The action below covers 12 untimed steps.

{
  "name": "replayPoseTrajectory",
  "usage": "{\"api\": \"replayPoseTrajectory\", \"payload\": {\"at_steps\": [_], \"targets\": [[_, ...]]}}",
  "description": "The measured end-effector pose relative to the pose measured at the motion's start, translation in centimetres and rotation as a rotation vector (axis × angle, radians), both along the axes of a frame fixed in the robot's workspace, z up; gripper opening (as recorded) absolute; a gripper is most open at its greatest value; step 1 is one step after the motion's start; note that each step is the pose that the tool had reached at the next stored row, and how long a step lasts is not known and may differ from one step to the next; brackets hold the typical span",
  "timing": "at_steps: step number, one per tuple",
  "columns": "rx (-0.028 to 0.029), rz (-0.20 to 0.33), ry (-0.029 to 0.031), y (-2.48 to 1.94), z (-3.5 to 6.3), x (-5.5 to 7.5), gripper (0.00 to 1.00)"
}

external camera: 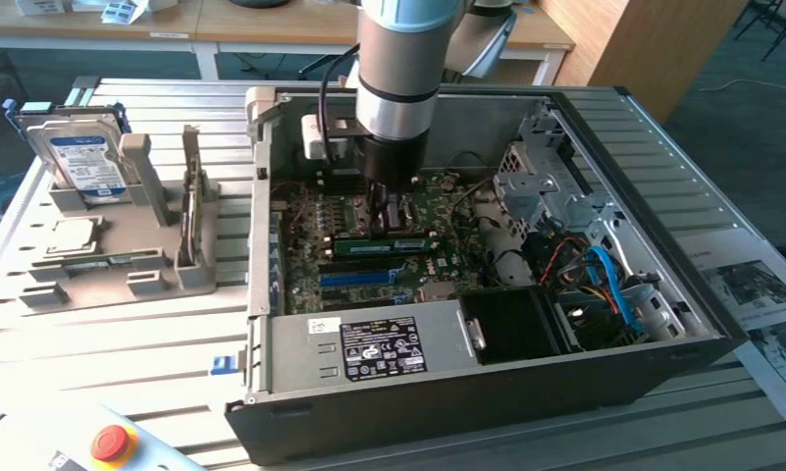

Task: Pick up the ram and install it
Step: 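Press down the ram until it locks into place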

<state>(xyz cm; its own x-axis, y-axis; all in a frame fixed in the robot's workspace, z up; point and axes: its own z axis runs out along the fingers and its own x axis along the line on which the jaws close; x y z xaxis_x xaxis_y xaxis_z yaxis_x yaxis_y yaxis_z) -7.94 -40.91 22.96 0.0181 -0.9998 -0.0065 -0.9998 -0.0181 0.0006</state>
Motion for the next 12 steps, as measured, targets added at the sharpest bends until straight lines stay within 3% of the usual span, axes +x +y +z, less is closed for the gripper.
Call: {"api": "replayPoseTrajectory", "payload": {"at_steps": [12], "targets": [[-0.0004, 0.000, -0.0003, 0.00, -0.28, 0.00, 0.10]]}}
